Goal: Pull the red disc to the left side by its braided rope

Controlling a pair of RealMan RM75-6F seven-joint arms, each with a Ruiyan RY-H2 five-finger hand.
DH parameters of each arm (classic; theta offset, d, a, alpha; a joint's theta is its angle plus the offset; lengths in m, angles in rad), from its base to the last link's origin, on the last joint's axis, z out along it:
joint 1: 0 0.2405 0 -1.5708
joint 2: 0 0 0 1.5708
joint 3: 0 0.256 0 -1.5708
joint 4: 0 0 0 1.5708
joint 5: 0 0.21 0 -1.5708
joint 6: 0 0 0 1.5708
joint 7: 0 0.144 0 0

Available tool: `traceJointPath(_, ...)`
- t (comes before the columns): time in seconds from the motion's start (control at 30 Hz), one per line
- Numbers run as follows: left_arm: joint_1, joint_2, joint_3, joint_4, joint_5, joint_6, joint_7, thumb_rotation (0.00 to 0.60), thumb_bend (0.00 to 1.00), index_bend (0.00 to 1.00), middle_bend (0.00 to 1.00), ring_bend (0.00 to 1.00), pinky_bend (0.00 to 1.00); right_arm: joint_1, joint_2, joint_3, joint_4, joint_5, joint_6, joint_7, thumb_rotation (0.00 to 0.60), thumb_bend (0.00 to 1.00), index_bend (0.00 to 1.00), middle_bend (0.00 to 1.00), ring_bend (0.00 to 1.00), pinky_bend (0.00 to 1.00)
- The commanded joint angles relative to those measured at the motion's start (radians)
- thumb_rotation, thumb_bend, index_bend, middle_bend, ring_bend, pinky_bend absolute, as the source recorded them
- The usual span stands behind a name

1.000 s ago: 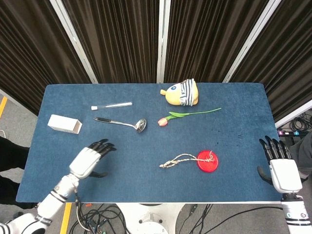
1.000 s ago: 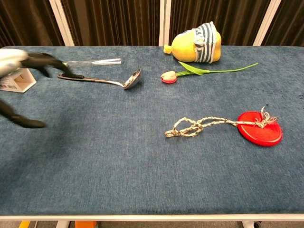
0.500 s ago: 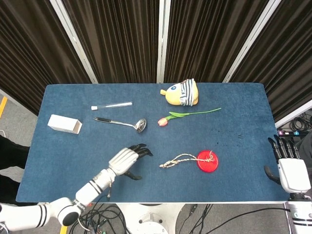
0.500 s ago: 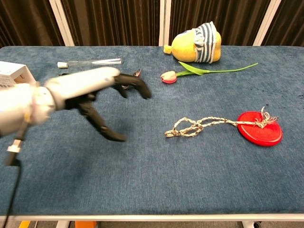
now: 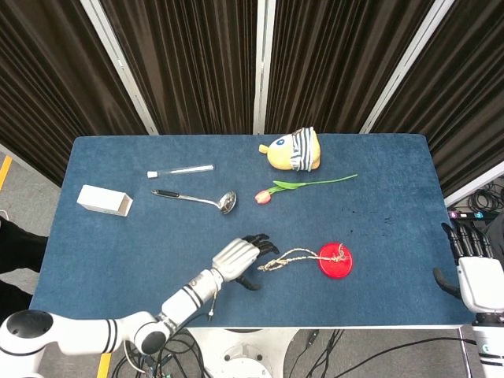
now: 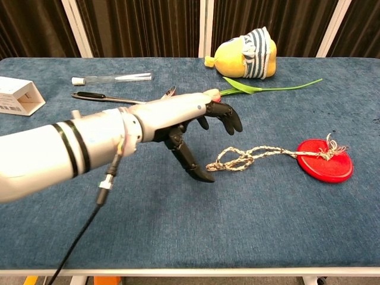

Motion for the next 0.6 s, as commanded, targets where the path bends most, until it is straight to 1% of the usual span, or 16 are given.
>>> traceJointPath(0.03,-0.027,-0.041,-0.019,0.027,-0.06,0.011,0.059,0.6,0.0,0.26,0.27,0.13,0.23,0.0,-0.003,0.001,0.007,0.001,-0.002,0.008,0.6,0.22,0.0,0.0,0.0,0.0)
traceJointPath(0.13,-0.05,-0.062,-0.032,0.037,-0.116,0.008,0.103,0.6,0.0,0.27,0.29,0.15,0.25,0.0,-0.006,0.001,0.017,0.003,-0.003,0.019,0.6,0.22,0.0,0.0,0.0,0.0)
traceJointPath(0.27,-0.079,-0.088,-0.041,0.053,-0.177,0.015,0.165,0.6,0.06,0.29,0.34,0.18,0.29,-0.002,-0.008,0.002,0.03,0.006,-0.005,0.034,0.6,0.22,0.0,0.0,0.0,0.0)
traceJointPath(0.37,-0.099,-0.108,-0.046,0.069,-0.223,0.023,0.205,0.6,0.08,0.29,0.35,0.18,0.29,-0.003,-0.008,0.003,0.038,0.009,-0.004,0.044,0.6,0.22,0.0,0.0,0.0,0.0)
traceJointPath(0.6,-0.136,-0.145,-0.064,0.096,-0.303,0.046,0.26,0.6,0.14,0.31,0.4,0.21,0.33,-0.007,-0.011,0.004,0.056,0.016,-0.008,0.063,0.6,0.22,0.0,0.0,0.0,0.0)
